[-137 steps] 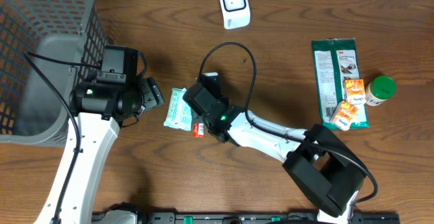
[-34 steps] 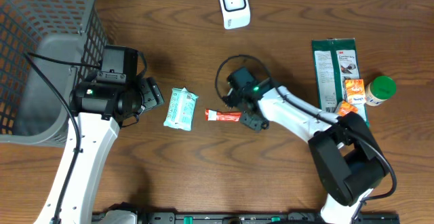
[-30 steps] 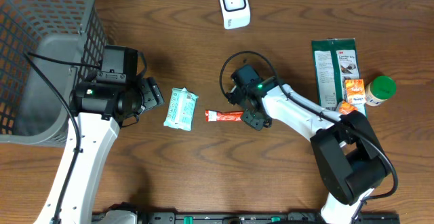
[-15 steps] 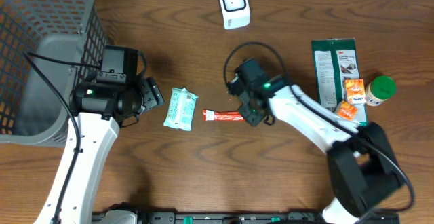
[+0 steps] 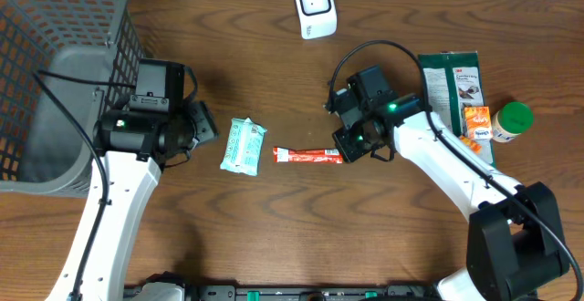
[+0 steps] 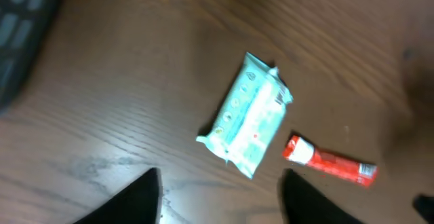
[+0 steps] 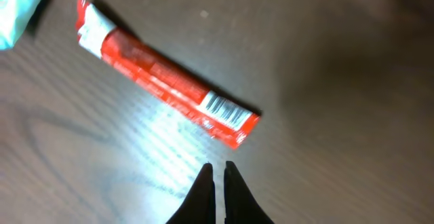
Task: Scan the item barcode
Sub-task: 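Drag the red stick right, lay it flat and release it, then bring the left gripper in and grasp the red stick's left end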
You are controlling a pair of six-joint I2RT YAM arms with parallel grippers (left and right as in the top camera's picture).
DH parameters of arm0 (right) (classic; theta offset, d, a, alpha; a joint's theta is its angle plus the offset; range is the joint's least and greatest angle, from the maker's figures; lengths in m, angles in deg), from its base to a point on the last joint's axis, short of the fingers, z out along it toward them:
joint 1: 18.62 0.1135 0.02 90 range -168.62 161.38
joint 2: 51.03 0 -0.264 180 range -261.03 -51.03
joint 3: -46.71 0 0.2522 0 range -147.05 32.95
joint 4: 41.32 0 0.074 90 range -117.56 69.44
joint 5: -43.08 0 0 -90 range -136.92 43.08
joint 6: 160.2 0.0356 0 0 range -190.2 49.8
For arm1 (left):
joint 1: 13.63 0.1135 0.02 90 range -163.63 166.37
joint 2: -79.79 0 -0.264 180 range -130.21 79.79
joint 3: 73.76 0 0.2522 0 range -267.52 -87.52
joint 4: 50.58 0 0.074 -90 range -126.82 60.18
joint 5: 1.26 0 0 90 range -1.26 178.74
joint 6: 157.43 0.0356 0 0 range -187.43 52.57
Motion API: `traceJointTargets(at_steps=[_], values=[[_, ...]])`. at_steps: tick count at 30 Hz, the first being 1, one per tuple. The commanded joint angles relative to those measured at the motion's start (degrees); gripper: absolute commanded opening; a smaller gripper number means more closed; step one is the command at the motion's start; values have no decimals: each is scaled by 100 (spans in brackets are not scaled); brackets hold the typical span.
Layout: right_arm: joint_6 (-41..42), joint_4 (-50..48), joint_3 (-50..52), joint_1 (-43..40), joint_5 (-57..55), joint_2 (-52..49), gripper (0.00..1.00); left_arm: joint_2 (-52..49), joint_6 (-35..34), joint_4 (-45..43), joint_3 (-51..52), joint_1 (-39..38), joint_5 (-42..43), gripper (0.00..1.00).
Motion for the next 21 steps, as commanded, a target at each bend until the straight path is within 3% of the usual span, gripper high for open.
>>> traceJointTargets(at_steps=[1,9,21], values=[[151,-22,216,74,227,-59,2,-33,125,-11,-28,-37,306,51],[1141,-498,933,188,221,-66,1,-387,876,-157,-28,-551,328,53],[1344,-1198,1388,179,175,-74,4,-1641,1071,-852,-28,-1486,391,53]])
